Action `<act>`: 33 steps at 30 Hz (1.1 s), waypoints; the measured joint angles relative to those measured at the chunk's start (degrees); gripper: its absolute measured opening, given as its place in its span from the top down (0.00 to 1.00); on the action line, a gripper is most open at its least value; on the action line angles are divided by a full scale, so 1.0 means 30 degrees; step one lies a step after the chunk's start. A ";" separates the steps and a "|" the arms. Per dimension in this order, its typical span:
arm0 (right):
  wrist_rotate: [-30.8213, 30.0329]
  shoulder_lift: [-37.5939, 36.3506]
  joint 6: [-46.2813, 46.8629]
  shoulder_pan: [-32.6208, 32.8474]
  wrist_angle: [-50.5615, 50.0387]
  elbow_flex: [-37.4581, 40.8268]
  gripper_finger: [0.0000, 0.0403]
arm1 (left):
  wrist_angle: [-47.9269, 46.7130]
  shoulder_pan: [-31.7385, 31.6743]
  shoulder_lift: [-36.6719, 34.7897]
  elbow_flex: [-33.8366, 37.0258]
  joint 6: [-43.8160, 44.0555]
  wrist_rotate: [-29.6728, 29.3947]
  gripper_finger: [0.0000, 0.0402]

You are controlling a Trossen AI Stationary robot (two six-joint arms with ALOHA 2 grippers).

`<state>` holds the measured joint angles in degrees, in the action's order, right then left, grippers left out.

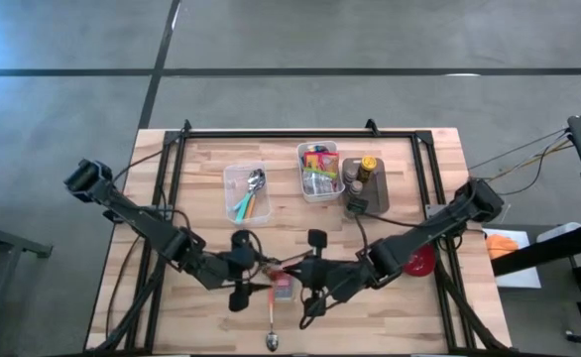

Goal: Pick & Place Food Item
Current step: Put the brown seasoning pack into the black bin

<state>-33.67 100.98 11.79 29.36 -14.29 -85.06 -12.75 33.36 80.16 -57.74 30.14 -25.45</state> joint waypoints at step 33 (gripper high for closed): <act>-0.0631 -1.0789 1.5143 -0.8272 -1.5883 0.8480 0.98 | -0.4089 -0.0029 -0.5696 0.1894 -0.0738 -0.5677 0.20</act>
<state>-35.56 68.61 57.21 4.55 -61.94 -59.62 -25.02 33.28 63.07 -52.05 27.92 -42.48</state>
